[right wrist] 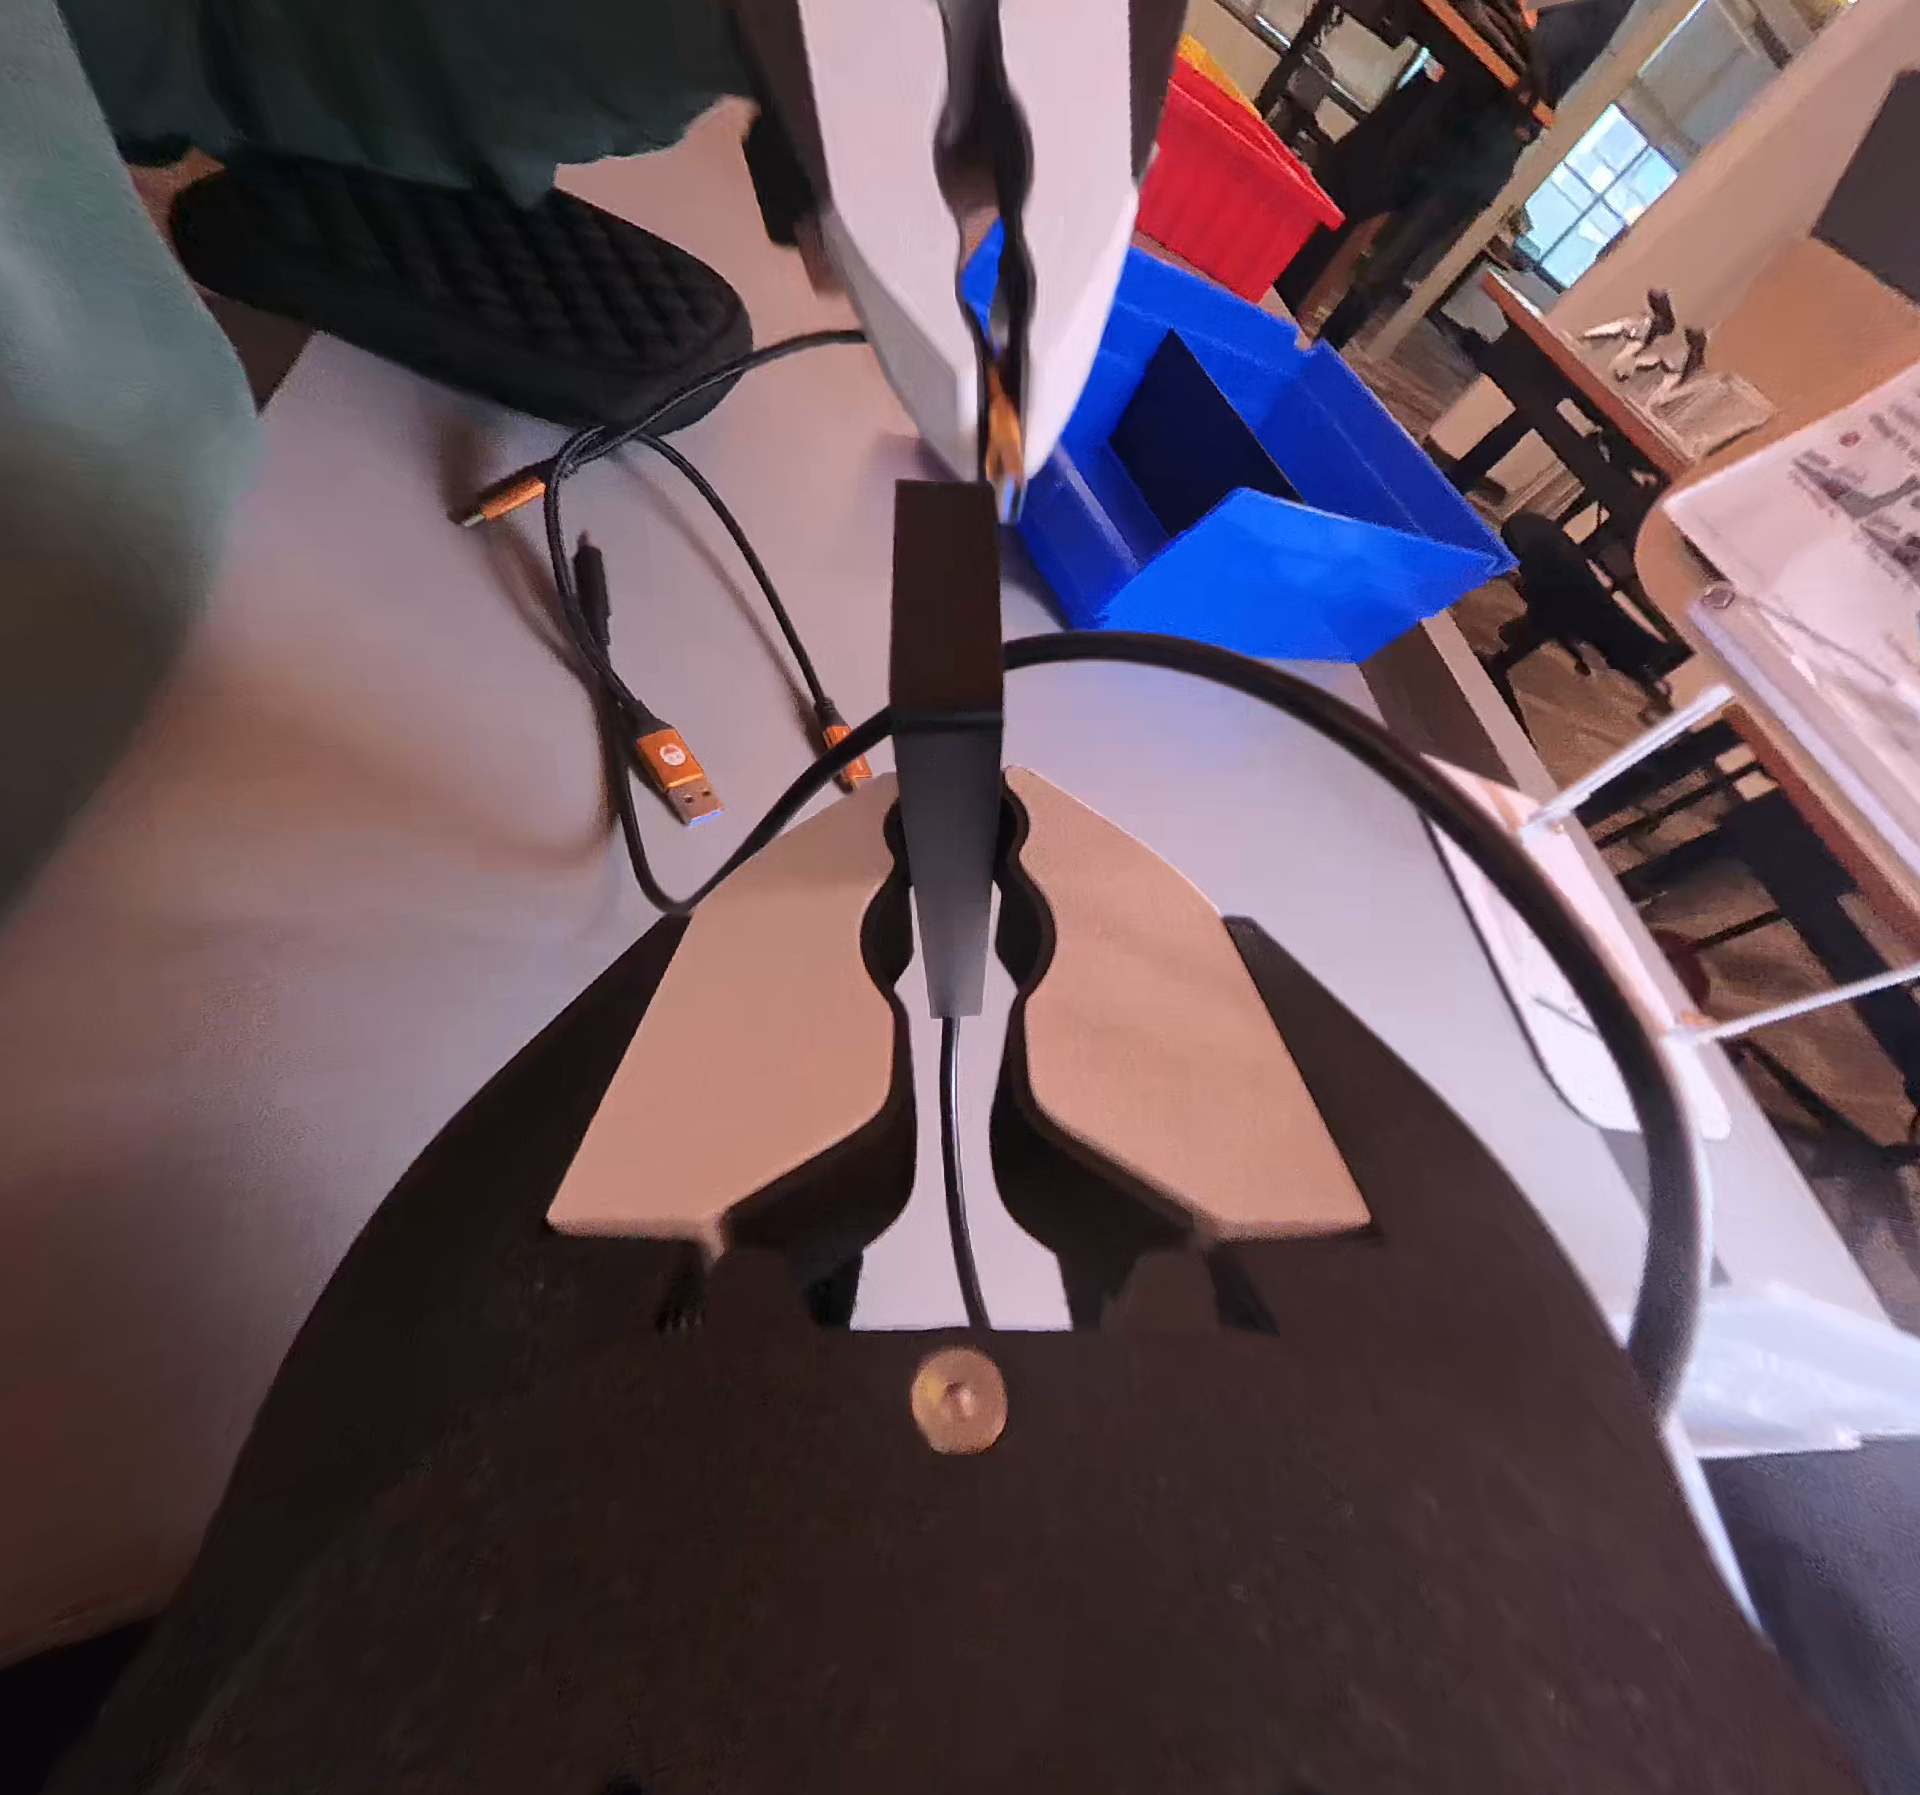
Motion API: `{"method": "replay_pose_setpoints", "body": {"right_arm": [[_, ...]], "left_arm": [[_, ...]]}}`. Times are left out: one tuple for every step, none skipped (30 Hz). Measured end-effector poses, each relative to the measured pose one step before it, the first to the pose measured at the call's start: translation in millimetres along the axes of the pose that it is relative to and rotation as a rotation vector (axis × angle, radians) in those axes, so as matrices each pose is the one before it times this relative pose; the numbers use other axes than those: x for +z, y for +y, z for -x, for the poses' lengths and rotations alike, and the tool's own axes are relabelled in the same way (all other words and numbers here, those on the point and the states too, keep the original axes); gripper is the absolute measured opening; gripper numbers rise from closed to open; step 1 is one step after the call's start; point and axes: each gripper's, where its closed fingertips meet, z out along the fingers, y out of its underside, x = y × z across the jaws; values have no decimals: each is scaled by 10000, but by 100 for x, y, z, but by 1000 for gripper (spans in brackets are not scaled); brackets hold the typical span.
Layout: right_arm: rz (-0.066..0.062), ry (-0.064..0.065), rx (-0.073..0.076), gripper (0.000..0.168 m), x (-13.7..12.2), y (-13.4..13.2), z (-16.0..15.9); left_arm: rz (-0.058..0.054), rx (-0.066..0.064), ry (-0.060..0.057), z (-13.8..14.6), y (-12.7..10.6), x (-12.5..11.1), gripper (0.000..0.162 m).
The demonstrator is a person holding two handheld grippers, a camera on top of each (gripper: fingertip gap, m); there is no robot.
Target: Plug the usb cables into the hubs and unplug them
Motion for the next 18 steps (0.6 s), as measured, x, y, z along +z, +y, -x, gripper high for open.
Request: {"method": "replay_pose_setpoints", "body": {"right_arm": [[-39, 40, -76, 12, -23, -122, -226], [-171, 13, 139, 12, -171, -196, -245], [-260, 39, 193, 12, -259, -295, -245], [-239, 97, 120, 12, -296, -275, -267], [-223, 163, 57, 12, -322, -310, -310], [-281, 125, 40, 12, -348, -449, -259], [-318, 79, 69, 12, -317, -564, -200], [-321, 18, 40, 12, -212, -600, -77], [-249, -35, 21, 12, -22, -489, 59], [-152, -96, 6, 12, 180, -321, 232], [-151, -146, 23, 12, 351, -263, 363], [-194, -190, 50, 12, 451, -289, 486], [-157, -196, 31, 12, 494, -216, 495], [-120, -132, 13, 12, 494, -151, 393], [-138, -100, 81, 12, 420, -131, 296], [-125, -108, 199, 12, 314, -80, 206], [-69, -173, 302, 12, 220, 1, 209], [-25, 4, 425, 12, 75, 7, -84]], "left_arm": [[214, 93, -171, 280, 835, 580, 7], [29, -61, 80, -121, 473, 504, 7], [50, -185, 343, -443, 381, 429, 8], [66, -202, 279, -278, 282, 379, 19], [-42, -161, 60, 62, 44, 249, 30], [-277, -113, 4, 93, -377, 74, 34], [-515, -172, 99, -70, -799, -10, 37], [-652, -170, 145, -194, -1056, 7, 39], [-676, -35, 41, -143, -1115, 105, 40], [-478, 53, -3, -154, -840, 263, 40], [-235, 126, 38, -250, -512, 445, 40], [-140, 208, 87, -386, -332, 596, 40], [-124, 256, 180, -588, -279, 661, 40], [-201, 220, 211, -662, -368, 627, 40], [-205, 131, 208, -609, -373, 555, 39], [-174, 119, 121, -442, -337, 387, 29], [-86, 185, -281, 221, -180, 78, 12], [56, -21, 4, 108, 93, -83, 11]]}}
